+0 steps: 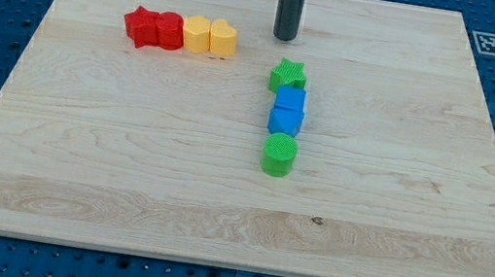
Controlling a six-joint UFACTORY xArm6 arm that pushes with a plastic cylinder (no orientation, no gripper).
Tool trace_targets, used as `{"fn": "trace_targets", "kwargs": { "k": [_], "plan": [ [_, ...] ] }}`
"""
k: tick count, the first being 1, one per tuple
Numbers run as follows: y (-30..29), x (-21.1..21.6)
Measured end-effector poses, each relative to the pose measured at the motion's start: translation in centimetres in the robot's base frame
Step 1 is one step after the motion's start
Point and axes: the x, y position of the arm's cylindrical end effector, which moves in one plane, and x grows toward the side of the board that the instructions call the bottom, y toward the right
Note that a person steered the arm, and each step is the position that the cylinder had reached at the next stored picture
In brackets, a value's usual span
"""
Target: Slide the yellow heart below the yellow hexagon
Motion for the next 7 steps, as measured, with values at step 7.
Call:
{"fn": "trace_targets", "kwargs": {
  "k": [7],
  "plan": [
    [-5.0, 1.4]
  ]
}}
